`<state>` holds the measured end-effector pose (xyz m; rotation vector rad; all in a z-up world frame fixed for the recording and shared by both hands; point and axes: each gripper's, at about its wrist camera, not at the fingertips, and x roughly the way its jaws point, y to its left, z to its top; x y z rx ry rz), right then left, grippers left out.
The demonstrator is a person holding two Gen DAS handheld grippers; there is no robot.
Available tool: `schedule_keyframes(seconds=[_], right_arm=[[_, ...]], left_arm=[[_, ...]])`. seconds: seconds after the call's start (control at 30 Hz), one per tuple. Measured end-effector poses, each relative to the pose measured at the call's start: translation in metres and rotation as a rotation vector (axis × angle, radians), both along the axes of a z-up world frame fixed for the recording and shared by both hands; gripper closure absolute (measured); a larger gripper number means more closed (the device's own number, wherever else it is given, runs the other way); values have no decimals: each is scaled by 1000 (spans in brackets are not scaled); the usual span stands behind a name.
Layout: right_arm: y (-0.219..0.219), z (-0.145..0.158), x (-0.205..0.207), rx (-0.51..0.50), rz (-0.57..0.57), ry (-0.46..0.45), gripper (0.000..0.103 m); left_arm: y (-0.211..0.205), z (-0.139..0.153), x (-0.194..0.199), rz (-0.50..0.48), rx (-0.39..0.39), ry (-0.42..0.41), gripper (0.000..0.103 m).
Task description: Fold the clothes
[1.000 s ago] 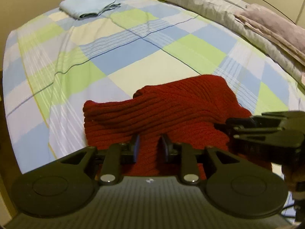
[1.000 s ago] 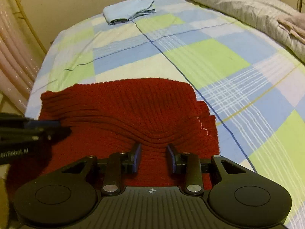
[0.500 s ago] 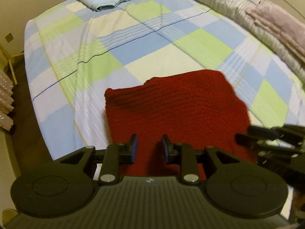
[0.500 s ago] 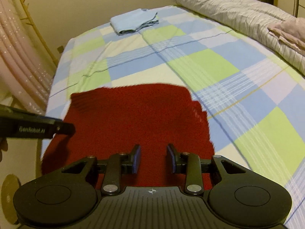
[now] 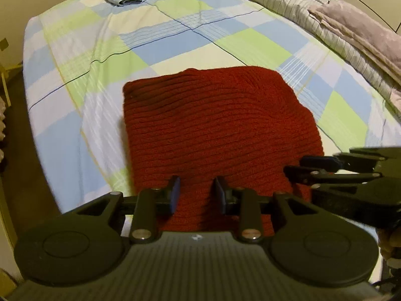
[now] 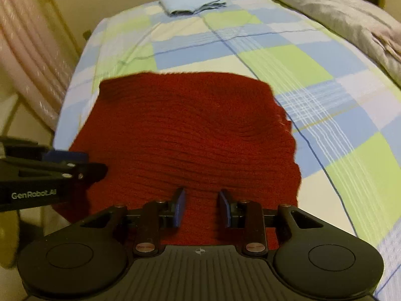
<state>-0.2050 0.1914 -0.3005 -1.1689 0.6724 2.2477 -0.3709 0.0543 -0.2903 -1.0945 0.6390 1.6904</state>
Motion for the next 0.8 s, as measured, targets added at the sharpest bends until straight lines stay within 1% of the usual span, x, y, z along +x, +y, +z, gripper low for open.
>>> schedule_keyframes(seconds=[0.03, 0.07, 0.13, 0.17, 0.23, 0.37, 0.47, 0.7, 0.8], right_arm=[[-1, 4, 8, -18, -32, 9, 66], [-2, 9, 18, -36, -73, 16, 46], [-5, 15, 32, -73, -129, 16, 24], [-8, 17, 38, -91, -153, 13, 24], [-11, 21, 49, -131, -195, -3, 24], [-18, 20, 52, -168, -196, -44, 24], [-19, 22, 52, -180, -182, -41, 24], [-23, 14, 50, -190, -170, -76, 24], [-25, 10, 49, -195, -164, -91, 24]], left_arm=[[-3, 6, -1, 9, -10, 0, 75], [-7, 10, -1, 19, -21, 3, 75], [-14, 15, 1, 41, -57, 16, 68], [-17, 15, 2, 52, -81, 17, 66], [-24, 14, 6, 72, -125, 16, 66], [-36, 7, 14, 103, -181, -21, 66], [-44, 5, 18, 103, -206, -32, 64], [-49, 2, 20, 111, -251, -6, 61], [-51, 0, 19, 115, -263, -9, 61]])
